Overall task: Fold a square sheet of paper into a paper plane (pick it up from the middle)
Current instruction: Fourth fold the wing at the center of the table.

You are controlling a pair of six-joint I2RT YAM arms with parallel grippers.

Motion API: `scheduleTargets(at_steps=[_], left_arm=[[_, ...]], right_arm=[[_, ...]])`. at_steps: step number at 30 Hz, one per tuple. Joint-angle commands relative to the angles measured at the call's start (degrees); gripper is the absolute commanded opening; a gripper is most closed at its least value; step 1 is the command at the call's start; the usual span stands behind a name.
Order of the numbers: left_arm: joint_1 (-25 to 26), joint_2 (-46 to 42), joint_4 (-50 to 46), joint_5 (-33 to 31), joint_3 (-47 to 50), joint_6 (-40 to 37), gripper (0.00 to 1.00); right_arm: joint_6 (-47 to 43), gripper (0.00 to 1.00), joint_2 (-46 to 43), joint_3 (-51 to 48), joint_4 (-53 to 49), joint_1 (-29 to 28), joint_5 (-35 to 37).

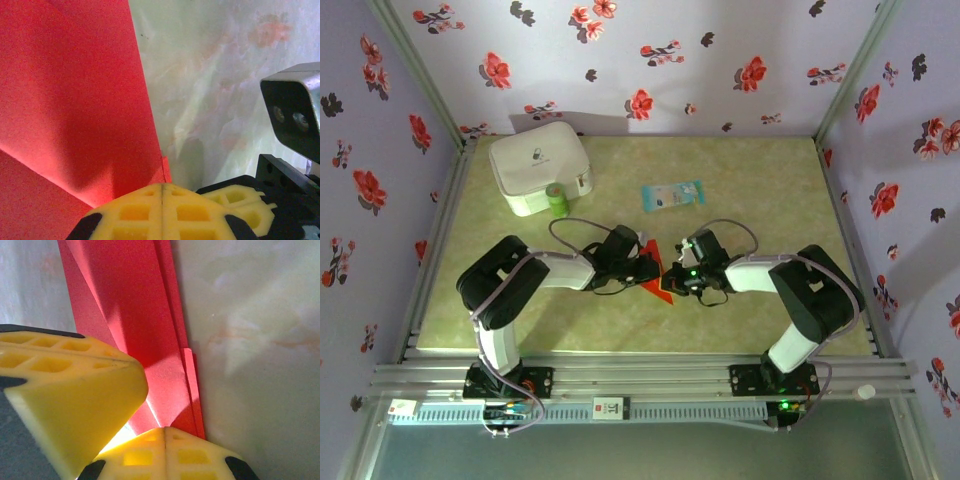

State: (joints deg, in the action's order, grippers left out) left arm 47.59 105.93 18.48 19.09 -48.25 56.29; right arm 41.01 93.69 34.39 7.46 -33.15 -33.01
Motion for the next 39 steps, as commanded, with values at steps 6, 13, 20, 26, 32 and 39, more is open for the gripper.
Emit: scheduleTargets(at_steps=[6,13,20,26,32,39], left_arm=[[-1.31,3.93,-4.44,-4.13,-0.23,1.34,0.0],[-4.56,3.49,-7.85,-4.15,-2.16,-0.29,0.0],[-8.21,4.38,-12.82,-4.07,-6.33,-2.87,0.0],[-11.8,5.3,-14.9,-2.97,-8.73,-5.15,0.0],[-15.81,6.35,-18.03,-2.75,-10.84,-8.57,0.0],[-19.69,6.55,-20.57,-2.26,-11.95,-12.38,0.0]], right_arm=[[-2.11,0.0,1.94,-2.58,-8.62,-0.08,5.64],[-3.77,0.0,1.79,-2.31,-11.05,-0.07,6.69],[-5.12,0.0,1.41,-2.14,-12.68,-0.08,6.69],[-5.57,0.0,1.36,-2.05,-13.26,-0.08,6.56],[-6.23,0.0,1.35,-2.51,-13.36,-0.08,6.39],[-6.53,0.0,2.02,-2.61,-13.01,0.02,5.76]])
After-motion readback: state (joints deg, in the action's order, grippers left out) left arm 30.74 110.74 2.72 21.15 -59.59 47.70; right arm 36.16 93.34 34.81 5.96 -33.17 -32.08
